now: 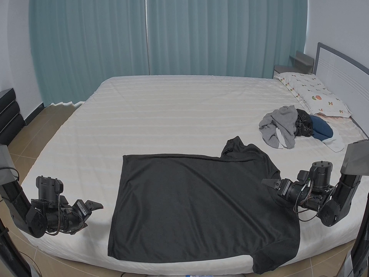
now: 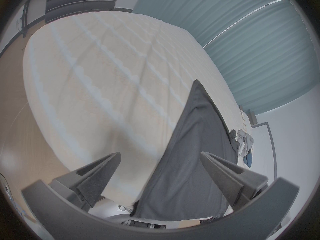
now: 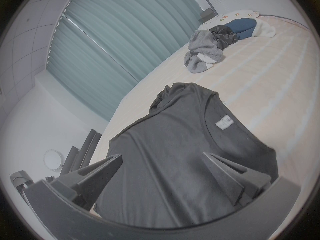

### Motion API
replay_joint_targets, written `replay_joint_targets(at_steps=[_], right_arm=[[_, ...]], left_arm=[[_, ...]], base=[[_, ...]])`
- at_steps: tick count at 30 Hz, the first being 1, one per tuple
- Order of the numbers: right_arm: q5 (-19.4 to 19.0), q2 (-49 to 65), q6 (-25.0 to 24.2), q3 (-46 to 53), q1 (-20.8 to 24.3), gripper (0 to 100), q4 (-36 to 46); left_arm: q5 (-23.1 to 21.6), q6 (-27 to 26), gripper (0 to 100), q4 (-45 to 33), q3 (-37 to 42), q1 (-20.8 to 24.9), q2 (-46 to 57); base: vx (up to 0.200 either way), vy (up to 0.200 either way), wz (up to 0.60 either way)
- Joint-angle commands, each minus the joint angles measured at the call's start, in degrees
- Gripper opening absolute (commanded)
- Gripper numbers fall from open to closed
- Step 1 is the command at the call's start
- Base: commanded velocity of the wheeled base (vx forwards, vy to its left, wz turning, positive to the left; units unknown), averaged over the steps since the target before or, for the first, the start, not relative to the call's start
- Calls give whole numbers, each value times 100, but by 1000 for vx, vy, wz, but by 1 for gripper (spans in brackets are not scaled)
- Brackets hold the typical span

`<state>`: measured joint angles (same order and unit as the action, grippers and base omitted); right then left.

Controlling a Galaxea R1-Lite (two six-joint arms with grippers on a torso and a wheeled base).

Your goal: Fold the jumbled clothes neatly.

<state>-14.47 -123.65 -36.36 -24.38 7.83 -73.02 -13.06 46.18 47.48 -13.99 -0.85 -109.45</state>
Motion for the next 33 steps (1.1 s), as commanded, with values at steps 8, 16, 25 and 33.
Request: replay_joint_targets(at_steps=[8,16,25,33], right_arm=[[410,-722,-2,-3591,96,100,3286],[761,-1531,-222,-5112,96,100,4446],[770,-1935,-793,-6360,61,100,5536],[937,-2084,-617,-7212,26,100,5834]], left_arm=[[14,374,100,-29,-569,375,46],[14,515,100,-11,-851,490,-182],[14,840,100,51,-903,463,-420],[14,840,100,51,-903,446,-446]], base=[[0,0,0],[0,0,0],[0,0,0],[0,0,0]])
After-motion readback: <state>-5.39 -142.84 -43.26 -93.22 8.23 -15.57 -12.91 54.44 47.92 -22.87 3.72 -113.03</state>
